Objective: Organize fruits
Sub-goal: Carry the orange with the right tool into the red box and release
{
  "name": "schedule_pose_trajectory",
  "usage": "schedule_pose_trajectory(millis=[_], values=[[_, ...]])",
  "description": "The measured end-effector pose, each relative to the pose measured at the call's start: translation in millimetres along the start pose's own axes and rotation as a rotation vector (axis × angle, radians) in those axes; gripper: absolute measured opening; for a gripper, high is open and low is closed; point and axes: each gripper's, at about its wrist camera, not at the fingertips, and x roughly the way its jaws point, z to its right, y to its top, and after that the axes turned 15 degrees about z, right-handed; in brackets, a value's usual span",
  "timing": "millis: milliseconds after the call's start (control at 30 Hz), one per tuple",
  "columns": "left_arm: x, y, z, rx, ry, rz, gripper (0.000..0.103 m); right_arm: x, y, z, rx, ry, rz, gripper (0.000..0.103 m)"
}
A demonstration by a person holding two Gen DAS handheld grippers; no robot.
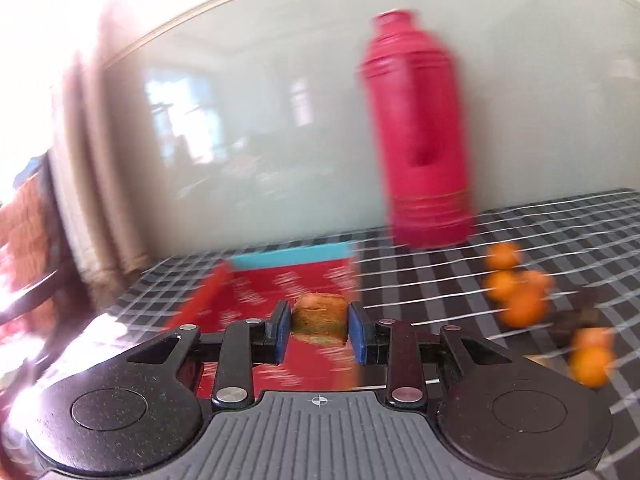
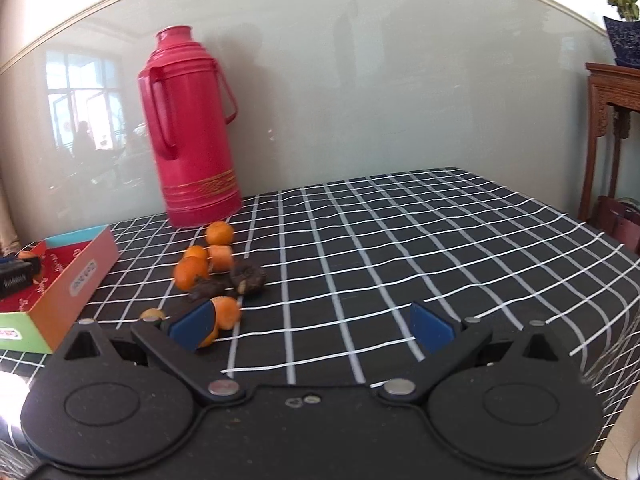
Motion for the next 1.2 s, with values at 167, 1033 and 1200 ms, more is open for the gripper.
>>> schedule_pose_trajectory(millis=[167,1033,1200], values=[[30,-25,-40,-0.037,0.129,-0.154,0.031,7,-3,-19,-0.018,0.042,-0.021,0.097],[-26,-20,-144,-0.197,0.304,-0.102,0.103,71,-26,-77,-0.038,0.066,-0.176,0.043],[-21,-34,-166,-0.258,0.345,-0.154,0.103,75,-31,-81,-0.024,0.081,-0.193,0.026]])
